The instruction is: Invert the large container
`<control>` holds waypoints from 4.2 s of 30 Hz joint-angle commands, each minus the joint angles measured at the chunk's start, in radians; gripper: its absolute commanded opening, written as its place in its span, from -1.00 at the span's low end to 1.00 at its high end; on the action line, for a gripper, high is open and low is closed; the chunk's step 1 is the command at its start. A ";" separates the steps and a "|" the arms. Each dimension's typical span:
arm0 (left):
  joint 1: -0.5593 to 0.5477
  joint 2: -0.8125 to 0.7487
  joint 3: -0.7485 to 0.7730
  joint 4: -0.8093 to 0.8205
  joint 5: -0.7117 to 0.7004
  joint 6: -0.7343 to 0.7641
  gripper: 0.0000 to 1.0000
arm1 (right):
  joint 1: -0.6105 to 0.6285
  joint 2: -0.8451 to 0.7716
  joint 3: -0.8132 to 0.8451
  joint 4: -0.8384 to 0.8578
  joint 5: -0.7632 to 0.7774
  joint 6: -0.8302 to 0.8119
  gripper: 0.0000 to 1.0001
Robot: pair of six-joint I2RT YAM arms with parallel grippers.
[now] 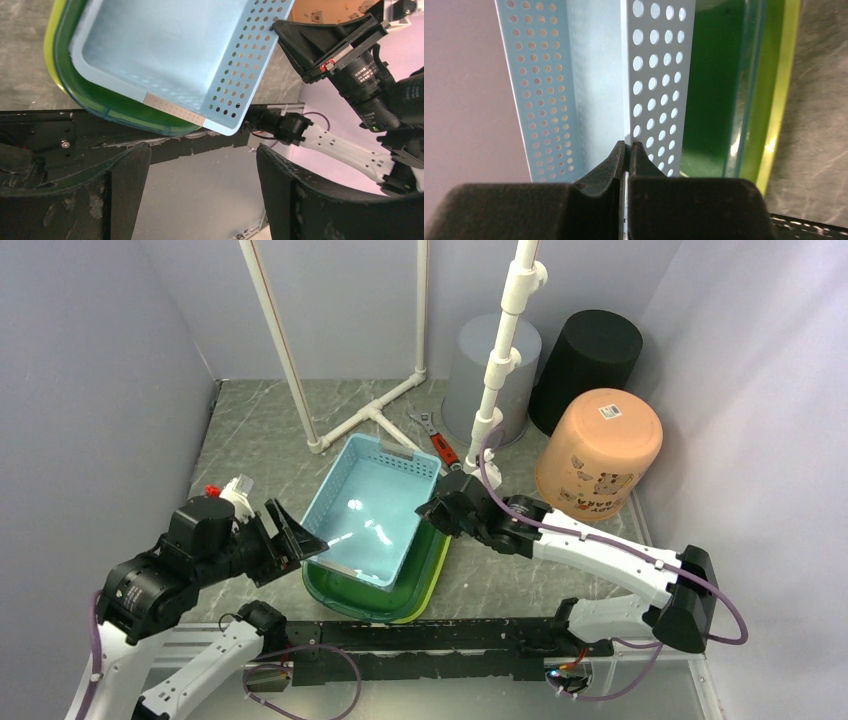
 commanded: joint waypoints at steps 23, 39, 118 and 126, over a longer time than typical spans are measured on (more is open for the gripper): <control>0.003 -0.168 -0.367 0.597 -0.037 -0.110 0.04 | -0.028 -0.035 -0.054 0.306 -0.122 0.135 -1.00; 0.004 -0.146 -0.288 0.721 -0.098 0.017 -0.81 | -0.027 -0.029 -0.081 0.362 -0.204 0.121 -1.00; 0.258 0.230 -0.330 0.512 -0.403 1.509 0.01 | -0.028 -0.294 -0.136 0.159 -0.104 -0.219 0.66; 0.258 0.176 -0.295 0.460 -0.430 1.246 0.13 | -0.028 -0.293 -0.138 0.162 -0.110 -0.222 0.66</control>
